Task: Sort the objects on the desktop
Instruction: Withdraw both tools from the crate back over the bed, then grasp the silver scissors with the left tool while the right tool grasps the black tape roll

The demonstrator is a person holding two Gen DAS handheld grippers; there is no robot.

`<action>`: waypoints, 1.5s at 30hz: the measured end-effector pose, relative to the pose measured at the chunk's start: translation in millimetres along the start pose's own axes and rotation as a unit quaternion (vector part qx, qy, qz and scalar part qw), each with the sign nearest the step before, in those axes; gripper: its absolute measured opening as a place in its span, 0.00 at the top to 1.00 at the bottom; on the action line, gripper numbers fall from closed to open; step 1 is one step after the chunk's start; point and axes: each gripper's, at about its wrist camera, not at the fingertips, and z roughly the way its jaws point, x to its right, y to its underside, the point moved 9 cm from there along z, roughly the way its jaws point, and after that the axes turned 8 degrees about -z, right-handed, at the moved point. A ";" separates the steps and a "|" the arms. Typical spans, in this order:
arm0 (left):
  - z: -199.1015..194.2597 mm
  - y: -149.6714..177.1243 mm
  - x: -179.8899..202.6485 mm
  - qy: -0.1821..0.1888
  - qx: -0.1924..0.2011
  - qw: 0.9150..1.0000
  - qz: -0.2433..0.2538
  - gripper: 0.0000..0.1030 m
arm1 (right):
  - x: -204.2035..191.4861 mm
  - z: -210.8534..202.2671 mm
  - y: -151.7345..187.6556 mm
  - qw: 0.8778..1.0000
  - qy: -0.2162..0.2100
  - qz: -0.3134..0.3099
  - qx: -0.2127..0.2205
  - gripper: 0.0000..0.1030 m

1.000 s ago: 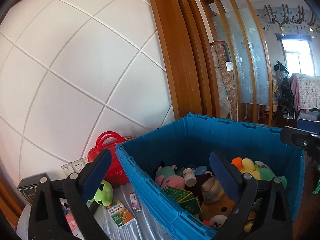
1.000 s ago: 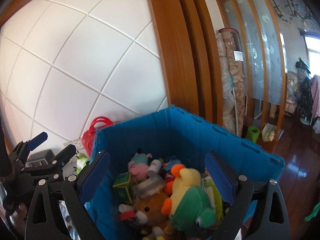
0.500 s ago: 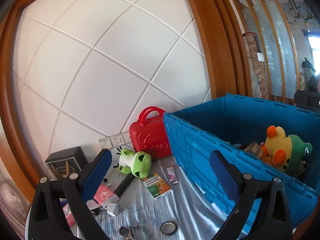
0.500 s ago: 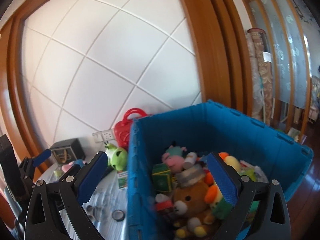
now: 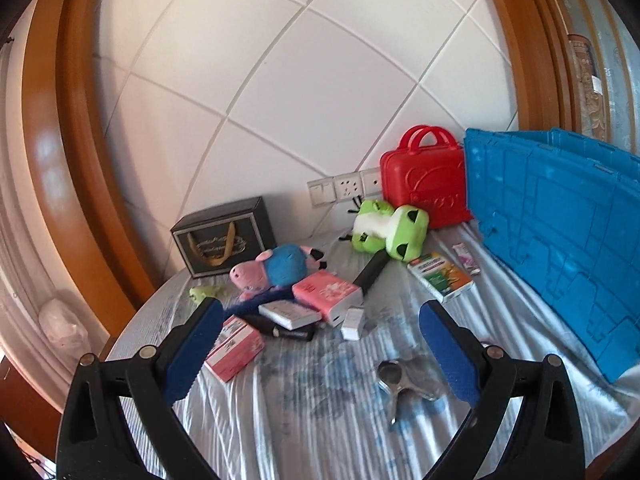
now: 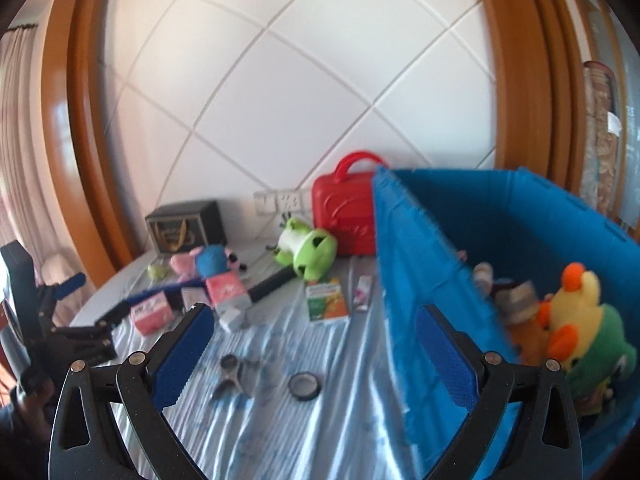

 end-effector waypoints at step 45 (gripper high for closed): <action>210.1 189.1 71.0 0.078 -0.288 0.953 -0.055 0.22 | -28.9 294.0 195.3 0.949 -0.118 -0.094 -0.277 0.34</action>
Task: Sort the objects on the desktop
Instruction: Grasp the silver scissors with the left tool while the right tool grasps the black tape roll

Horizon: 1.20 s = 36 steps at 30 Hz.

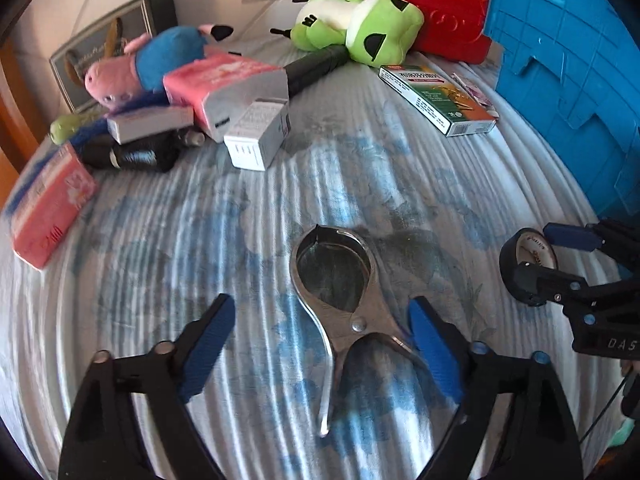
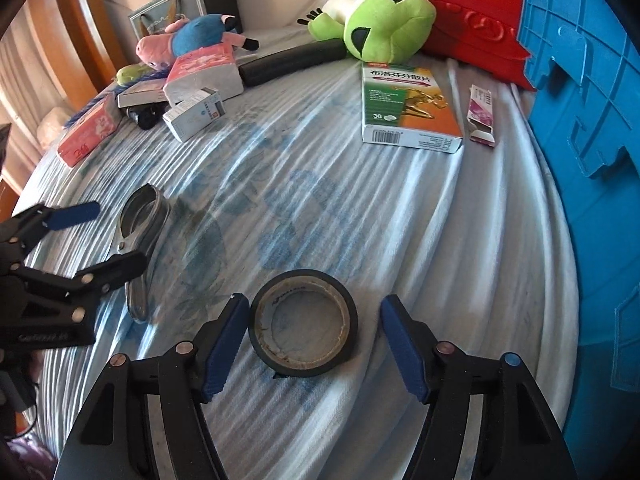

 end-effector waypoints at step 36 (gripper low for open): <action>-34.6 6.0 27.1 0.032 0.028 0.993 0.109 0.64 | -11.9 7.6 3.5 0.998 0.048 -0.034 -0.022 0.45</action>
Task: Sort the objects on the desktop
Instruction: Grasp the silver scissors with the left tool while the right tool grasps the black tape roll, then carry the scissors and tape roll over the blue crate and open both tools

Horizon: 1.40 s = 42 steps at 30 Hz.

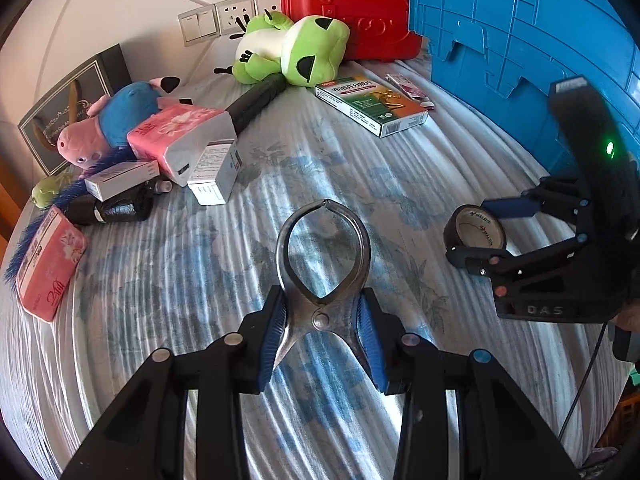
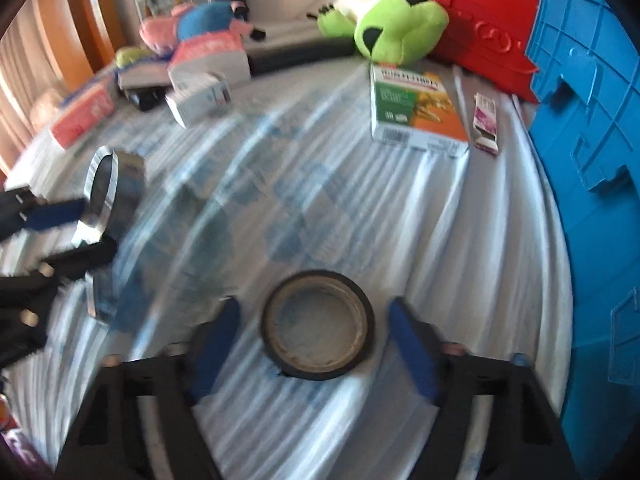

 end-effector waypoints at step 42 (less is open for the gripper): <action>-213.8 -149.3 97.4 0.087 0.219 0.964 0.122 0.65 | 46.7 -331.0 -21.6 0.961 0.086 0.120 0.234 0.46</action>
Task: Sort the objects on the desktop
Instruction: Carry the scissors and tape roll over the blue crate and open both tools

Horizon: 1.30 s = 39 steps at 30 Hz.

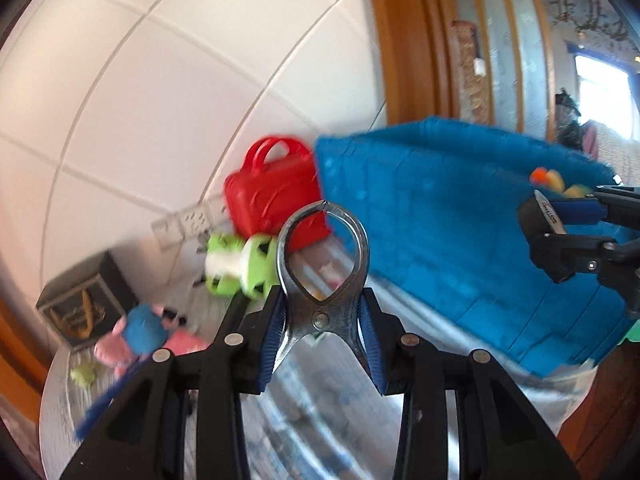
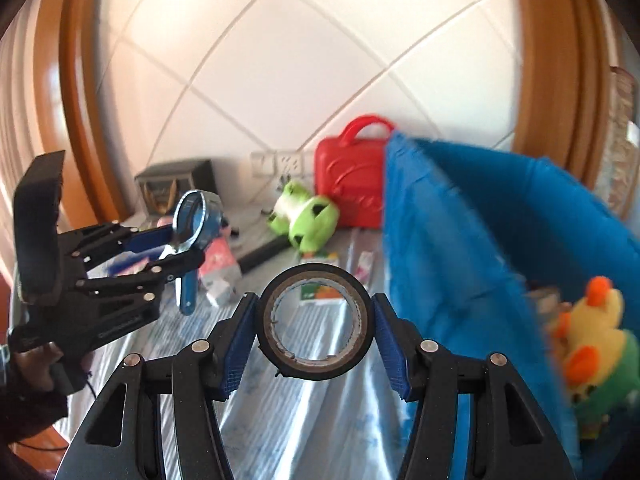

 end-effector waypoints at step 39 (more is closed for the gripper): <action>38.6 -183.2 235.2 -0.074 0.082 0.994 0.024 0.05 | 280.4 -178.6 -7.4 0.973 0.132 0.150 0.113 0.03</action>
